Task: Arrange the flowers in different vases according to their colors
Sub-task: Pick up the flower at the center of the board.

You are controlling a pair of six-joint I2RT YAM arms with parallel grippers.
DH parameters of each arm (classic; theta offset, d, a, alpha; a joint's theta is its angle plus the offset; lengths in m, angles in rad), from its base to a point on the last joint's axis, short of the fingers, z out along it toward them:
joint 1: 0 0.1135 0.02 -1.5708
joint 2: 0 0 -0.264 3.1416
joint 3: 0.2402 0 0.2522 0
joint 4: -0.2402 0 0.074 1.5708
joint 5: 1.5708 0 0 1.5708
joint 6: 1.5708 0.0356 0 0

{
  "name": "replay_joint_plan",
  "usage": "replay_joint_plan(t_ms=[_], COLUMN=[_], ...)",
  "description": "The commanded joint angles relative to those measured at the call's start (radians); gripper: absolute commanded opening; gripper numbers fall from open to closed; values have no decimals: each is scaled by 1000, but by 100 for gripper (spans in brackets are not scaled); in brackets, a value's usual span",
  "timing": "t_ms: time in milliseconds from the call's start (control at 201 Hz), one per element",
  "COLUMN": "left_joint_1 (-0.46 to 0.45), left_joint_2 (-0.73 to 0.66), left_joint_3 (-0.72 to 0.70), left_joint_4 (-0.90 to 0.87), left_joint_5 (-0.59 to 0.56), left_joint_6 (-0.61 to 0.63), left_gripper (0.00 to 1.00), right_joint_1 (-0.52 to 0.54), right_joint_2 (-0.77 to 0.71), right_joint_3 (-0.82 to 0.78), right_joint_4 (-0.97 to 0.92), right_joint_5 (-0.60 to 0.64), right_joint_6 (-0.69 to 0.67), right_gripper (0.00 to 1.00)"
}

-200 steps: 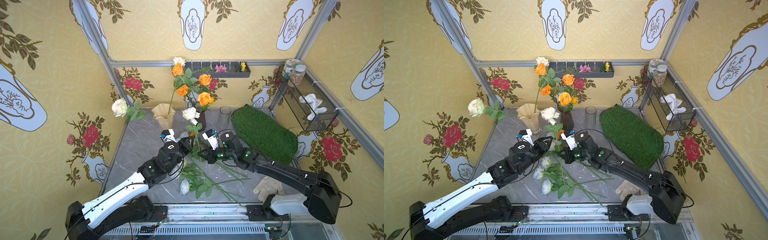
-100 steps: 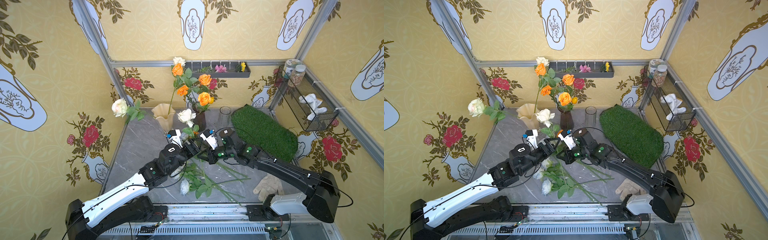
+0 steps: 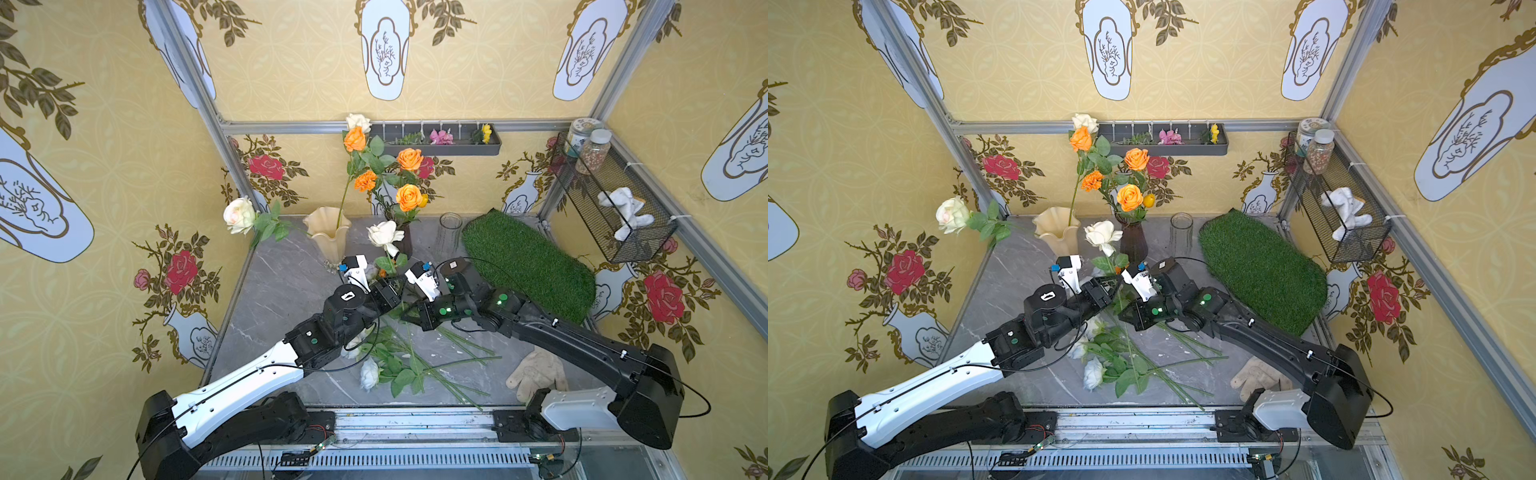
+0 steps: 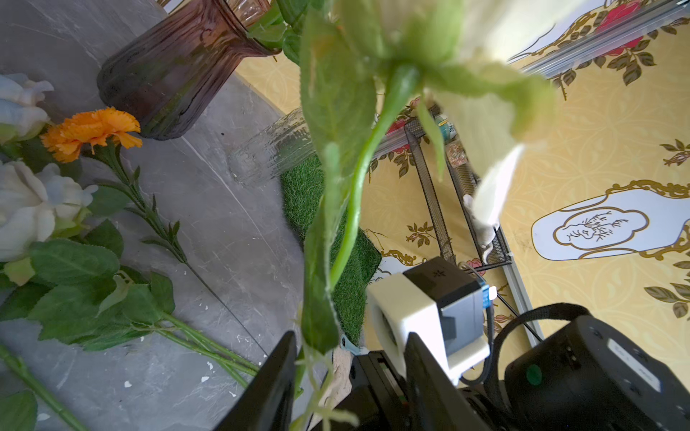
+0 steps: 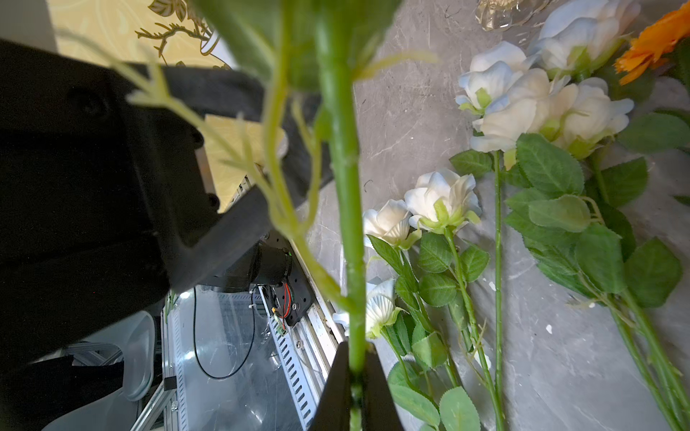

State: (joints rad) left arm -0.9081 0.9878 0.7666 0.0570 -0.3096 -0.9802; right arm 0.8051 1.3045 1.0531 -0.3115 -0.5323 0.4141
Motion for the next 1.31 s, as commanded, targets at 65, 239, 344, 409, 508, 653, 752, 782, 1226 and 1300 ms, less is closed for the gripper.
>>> replay_joint_plan(t_ms=[65, 239, 344, 409, 508, 653, 752, 782, 1226, 1300], left_joint_1=[1, 1, 1, 0, 1, 1, 1, 1, 26, 57], left_joint_2=[-56, -88, -73, -51, -22, -14, -17, -18, 3, 24], left_joint_3=[-45, -62, -50, -38, -26, -20, -3, 2, 291, 385], left_joint_4=[-42, -49, -51, -57, -65, -71, -101, -112, -524, -561], left_joint_5=[-24, 11, 62, 90, 98, 78, 63, 58, -301, -381], left_joint_6=[-13, 1, 17, 24, 26, 28, 37, 40, 186, 282], left_gripper=[61, 71, 70, 67, 55, 39, 26, 21, 0, 0], right_joint_1=[-4, -21, -24, -25, -25, -23, -23, -24, -138, -190], right_joint_2=[-16, -16, -11, -10, -6, -4, -7, -7, -83, -129], right_joint_3=[-5, -15, -13, -12, -5, 0, 0, 0, 55, 59], right_joint_4=[83, 121, 118, 117, 111, 98, 84, 78, -70, -87], right_joint_5=[-69, -110, -118, -124, -128, -133, -128, -118, 167, 268], right_joint_6=[-18, 9, 7, 7, 6, 0, -9, -12, -9, 25], right_gripper=[0, 0, 0, 0, 0, 0, 0, 0, 97, 97])
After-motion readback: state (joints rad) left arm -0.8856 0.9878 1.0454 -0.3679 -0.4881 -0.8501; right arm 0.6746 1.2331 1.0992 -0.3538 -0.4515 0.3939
